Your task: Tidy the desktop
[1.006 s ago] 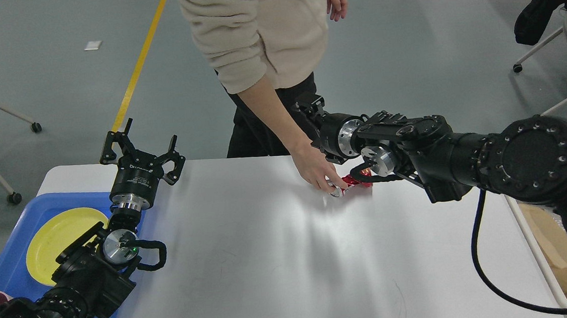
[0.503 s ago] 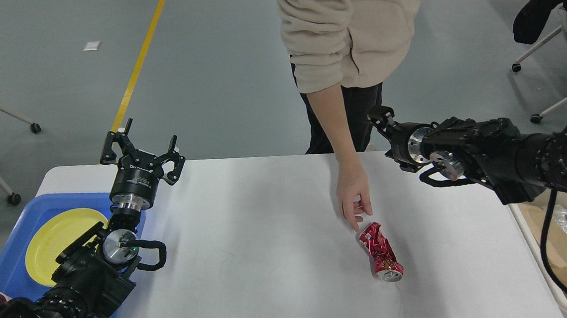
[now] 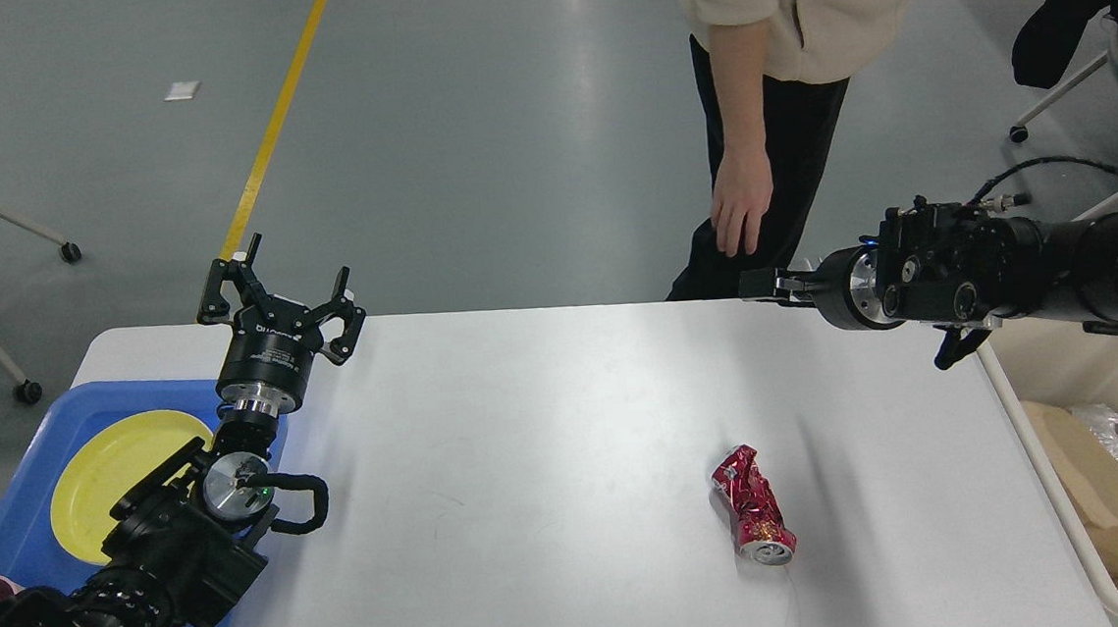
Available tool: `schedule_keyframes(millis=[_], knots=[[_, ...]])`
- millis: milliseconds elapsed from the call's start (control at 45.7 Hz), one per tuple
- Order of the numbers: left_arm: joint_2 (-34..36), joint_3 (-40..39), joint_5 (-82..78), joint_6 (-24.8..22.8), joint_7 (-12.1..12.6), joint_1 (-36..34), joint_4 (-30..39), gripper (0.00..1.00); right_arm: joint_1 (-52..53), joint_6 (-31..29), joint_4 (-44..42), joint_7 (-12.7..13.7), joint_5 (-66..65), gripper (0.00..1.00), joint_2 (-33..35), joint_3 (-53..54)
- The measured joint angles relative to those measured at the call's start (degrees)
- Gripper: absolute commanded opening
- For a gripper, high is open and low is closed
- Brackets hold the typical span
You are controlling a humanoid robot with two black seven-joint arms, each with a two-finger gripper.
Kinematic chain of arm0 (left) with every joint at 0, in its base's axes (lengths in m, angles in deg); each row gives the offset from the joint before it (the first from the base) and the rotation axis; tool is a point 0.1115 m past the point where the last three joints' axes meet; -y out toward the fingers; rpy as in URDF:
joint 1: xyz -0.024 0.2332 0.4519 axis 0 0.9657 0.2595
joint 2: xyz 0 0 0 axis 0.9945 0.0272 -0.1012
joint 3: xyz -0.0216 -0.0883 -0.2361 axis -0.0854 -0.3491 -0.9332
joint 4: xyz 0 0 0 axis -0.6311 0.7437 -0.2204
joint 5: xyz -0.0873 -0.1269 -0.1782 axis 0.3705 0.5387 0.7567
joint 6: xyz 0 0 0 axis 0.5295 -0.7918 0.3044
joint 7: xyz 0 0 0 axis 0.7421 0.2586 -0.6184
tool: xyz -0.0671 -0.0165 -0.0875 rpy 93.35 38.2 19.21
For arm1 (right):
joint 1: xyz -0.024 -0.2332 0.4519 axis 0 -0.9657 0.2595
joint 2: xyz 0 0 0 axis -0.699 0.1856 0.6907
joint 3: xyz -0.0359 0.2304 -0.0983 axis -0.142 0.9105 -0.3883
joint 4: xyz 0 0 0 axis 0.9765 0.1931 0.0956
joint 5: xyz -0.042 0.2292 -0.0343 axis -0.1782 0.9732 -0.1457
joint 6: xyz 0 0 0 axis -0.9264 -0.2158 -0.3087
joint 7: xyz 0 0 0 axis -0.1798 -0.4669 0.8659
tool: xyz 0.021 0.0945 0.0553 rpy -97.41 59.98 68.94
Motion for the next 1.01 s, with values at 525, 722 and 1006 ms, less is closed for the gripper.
schedule_keyframes(millis=[525,722,1006], knots=[[0.0,0.0,0.0,0.0,0.0,0.0,0.0,0.97,15.8,-12.7,23.0,0.0,-25.3,1.00,-3.4,0.2],[0.0,0.0,0.0,0.0,0.0,0.0,0.0,0.97,7.6,-9.2,17.7,0.4,-24.5,1.00,-7.6,1.6],[0.0,0.0,0.0,0.0,0.0,0.0,0.0,0.97,-7.1,-5.9,4.3,0.2,-24.3,1.00,-8.3,3.4]])
